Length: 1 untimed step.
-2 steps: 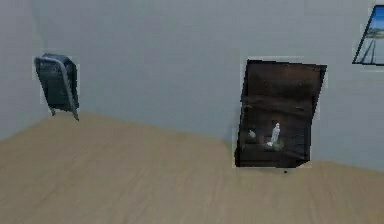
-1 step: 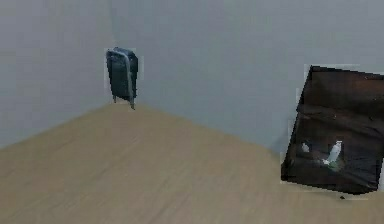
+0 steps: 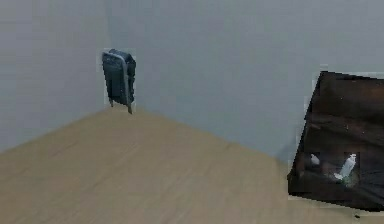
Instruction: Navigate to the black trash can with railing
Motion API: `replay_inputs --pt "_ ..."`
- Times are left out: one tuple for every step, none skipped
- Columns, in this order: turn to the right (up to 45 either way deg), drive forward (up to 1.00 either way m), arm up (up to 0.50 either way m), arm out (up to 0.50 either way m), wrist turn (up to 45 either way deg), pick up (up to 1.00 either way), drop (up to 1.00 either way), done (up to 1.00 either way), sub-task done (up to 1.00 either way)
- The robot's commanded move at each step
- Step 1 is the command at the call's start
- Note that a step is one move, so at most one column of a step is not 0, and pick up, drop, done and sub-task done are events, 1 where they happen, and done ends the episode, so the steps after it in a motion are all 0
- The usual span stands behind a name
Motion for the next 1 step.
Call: replay_inputs --pt "-9.0 0.0 0.0 0.0 0.0 0.0 0.0 0.0 0.0"
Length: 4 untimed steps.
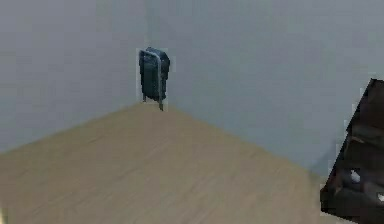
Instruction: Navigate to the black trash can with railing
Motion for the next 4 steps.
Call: replay_inputs --pt "0.0 0.3 0.0 0.0 0.0 0.0 0.0 0.0 0.0" --pt "-6.0 0.0 0.0 0.0 0.0 0.0 0.0 0.0 0.0" --pt "0.0 1.0 0.0 0.0 0.0 0.0 0.0 0.0 0.0" --pt "-3.0 0.0 0.0 0.0 0.0 0.0 0.0 0.0 0.0"
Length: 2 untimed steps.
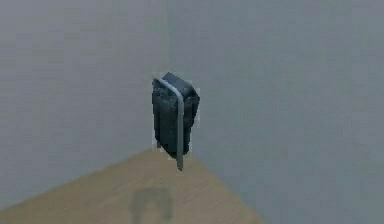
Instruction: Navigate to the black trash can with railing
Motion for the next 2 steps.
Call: replay_inputs --pt "0.0 0.45 0.0 0.0 0.0 0.0 0.0 0.0 0.0" --pt "0.0 0.0 0.0 0.0 0.0 0.0 0.0 1.0 0.0"
